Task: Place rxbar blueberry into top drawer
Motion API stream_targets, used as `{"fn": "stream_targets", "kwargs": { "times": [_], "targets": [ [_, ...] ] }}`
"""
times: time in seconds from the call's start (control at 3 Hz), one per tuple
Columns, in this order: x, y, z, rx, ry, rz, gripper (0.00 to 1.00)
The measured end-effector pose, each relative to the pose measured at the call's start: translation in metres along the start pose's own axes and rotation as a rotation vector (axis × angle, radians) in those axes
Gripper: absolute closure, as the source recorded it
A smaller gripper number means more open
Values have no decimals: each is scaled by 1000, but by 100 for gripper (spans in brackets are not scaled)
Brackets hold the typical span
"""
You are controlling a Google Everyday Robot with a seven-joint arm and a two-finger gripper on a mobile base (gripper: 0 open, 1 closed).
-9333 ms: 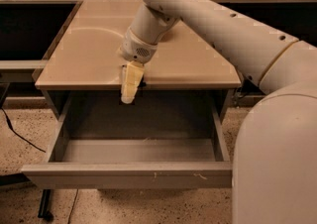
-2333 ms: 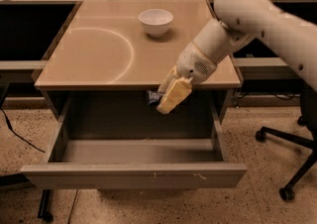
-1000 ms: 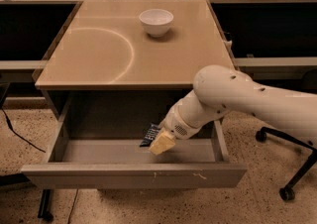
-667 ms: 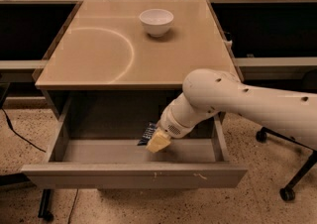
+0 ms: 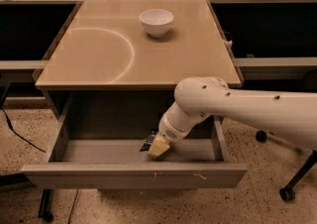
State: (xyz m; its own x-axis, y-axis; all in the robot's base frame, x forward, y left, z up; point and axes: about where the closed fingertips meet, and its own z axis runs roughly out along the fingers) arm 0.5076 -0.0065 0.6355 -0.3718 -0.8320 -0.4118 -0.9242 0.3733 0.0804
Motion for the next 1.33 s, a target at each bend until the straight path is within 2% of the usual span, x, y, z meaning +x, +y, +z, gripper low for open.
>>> {"fn": "stream_targets", "kwargs": {
  "times": [0.33,1.33],
  "targets": [
    [0,0,1,0,1,1,82],
    [0,0,1,0,1,0,13]
  ]
}}
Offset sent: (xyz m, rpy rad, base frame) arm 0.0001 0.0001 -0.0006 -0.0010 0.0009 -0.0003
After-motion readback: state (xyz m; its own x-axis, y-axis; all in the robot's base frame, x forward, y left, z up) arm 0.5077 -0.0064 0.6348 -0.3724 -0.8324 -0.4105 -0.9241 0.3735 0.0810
